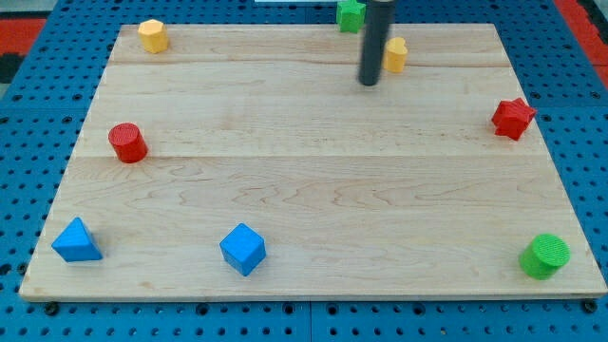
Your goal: Place the yellow heart towards the yellow hexagon
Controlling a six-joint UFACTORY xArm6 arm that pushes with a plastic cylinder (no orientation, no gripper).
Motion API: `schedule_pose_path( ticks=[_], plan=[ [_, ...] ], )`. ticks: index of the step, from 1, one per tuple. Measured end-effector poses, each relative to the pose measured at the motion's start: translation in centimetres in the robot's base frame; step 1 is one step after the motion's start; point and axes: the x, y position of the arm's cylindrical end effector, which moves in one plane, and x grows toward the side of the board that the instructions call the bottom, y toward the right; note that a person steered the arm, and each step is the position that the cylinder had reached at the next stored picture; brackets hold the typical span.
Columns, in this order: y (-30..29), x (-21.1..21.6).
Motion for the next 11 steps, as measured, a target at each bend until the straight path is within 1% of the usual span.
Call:
schedule_pose_path(
  ticks=[1, 2, 3, 4, 5, 6, 7, 8, 9, 10, 11],
  plan=[
    [10.1, 1.1],
    [14.3, -3.3],
    [4.6, -3.4],
    [0.4, -4.4],
    [6.7, -5.4],
    [4.8, -7.0],
    [-6.0, -5.8],
    [-5.7, -6.0],
    [-6.0, -10.3],
    [-13.3, -9.3],
    [-22.3, -7.3]
  ],
)
